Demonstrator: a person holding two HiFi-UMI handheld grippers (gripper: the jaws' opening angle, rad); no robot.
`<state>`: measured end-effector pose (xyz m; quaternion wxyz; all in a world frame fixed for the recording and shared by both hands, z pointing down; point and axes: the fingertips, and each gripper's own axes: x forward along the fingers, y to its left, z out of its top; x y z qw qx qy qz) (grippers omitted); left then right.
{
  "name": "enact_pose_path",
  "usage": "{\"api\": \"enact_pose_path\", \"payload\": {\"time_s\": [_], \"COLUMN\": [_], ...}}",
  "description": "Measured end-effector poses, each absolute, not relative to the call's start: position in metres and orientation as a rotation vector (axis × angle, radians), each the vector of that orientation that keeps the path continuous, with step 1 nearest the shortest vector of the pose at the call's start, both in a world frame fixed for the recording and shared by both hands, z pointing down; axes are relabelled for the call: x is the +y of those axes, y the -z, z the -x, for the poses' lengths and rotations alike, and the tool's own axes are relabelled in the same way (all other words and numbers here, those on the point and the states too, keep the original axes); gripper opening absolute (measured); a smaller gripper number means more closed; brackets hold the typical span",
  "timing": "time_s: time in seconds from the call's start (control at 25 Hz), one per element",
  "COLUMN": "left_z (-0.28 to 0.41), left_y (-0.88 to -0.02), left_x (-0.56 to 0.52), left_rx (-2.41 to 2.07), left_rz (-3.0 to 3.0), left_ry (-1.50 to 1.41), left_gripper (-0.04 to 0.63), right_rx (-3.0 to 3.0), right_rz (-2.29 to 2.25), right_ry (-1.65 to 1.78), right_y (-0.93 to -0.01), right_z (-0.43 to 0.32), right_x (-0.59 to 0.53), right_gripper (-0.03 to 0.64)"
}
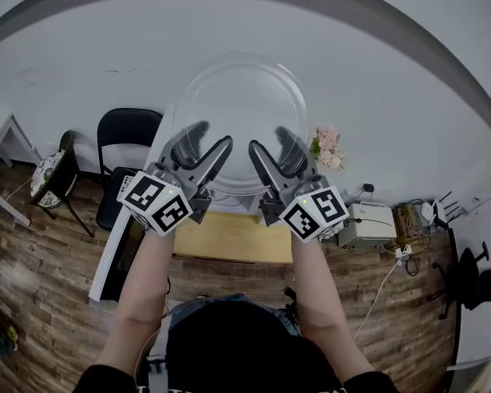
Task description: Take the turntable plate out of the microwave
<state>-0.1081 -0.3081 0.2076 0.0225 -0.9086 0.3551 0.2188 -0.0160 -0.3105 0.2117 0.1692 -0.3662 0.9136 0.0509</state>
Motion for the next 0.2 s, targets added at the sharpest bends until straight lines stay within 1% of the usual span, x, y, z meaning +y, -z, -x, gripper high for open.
{"api": "enact_pose_path", "payload": {"time_s": [0.2], "left_z": [0.1083], "left_y": [-0.2052], "left_x": [-0.3085], "left_rx": [1.094], "left_rz": [2.803], "left_ry": [-0.666], "left_gripper": [0.241], "right_rx": [2.592], "right_rz": [1.041], "right_ry": [-0.152], "right_y": [-0.2065], "right_z": [0.0184], "right_x": [-0.3087], "right_gripper": [0.29]}}
